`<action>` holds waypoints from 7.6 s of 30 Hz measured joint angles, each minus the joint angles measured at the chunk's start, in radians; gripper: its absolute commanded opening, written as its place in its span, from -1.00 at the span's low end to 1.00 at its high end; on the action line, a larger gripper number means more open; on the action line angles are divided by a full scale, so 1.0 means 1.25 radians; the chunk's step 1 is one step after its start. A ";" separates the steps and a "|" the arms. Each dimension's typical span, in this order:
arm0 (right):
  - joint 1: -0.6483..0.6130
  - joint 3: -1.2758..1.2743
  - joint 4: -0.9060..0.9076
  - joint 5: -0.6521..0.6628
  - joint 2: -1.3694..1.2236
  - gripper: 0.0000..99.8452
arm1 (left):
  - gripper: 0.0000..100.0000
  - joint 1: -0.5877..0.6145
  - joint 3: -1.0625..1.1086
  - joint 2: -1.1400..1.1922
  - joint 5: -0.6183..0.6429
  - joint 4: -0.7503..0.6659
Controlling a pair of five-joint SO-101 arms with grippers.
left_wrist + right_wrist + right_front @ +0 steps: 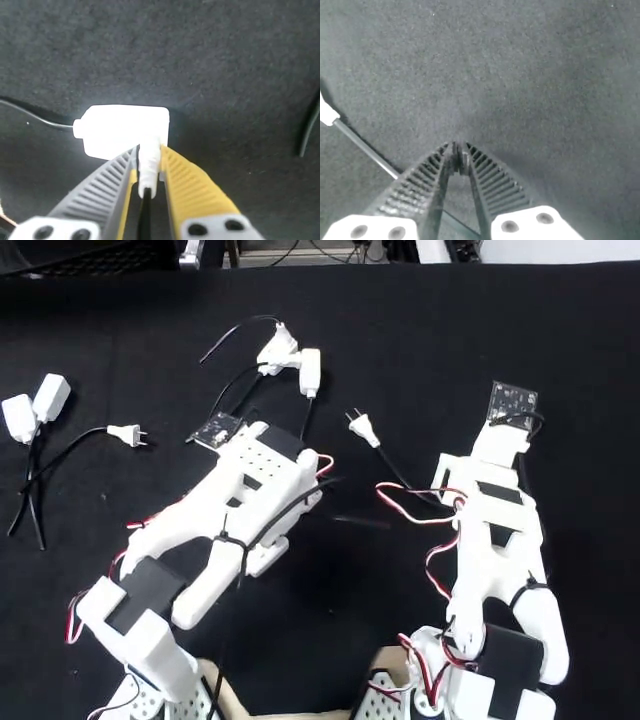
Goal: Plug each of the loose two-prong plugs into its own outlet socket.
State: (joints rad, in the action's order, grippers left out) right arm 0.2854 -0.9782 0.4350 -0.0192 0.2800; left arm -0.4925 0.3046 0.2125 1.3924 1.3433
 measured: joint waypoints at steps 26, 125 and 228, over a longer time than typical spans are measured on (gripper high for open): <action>0.000 0.001 -0.001 0.000 0.000 -0.97 | -0.94 -0.168 0.205 -0.002 -0.001 -0.185; 0.000 0.001 -0.001 -0.038 0.000 -0.52 | -0.94 0.906 0.336 -0.103 -0.001 -0.284; 0.000 0.001 -0.017 -0.038 0.000 -0.53 | -0.94 0.421 -1.159 0.388 -0.992 0.044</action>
State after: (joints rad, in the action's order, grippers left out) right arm 0.2854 -0.9766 0.4135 -0.0667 0.2800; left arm 0.0338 -1.1439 0.6974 0.1527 1.3986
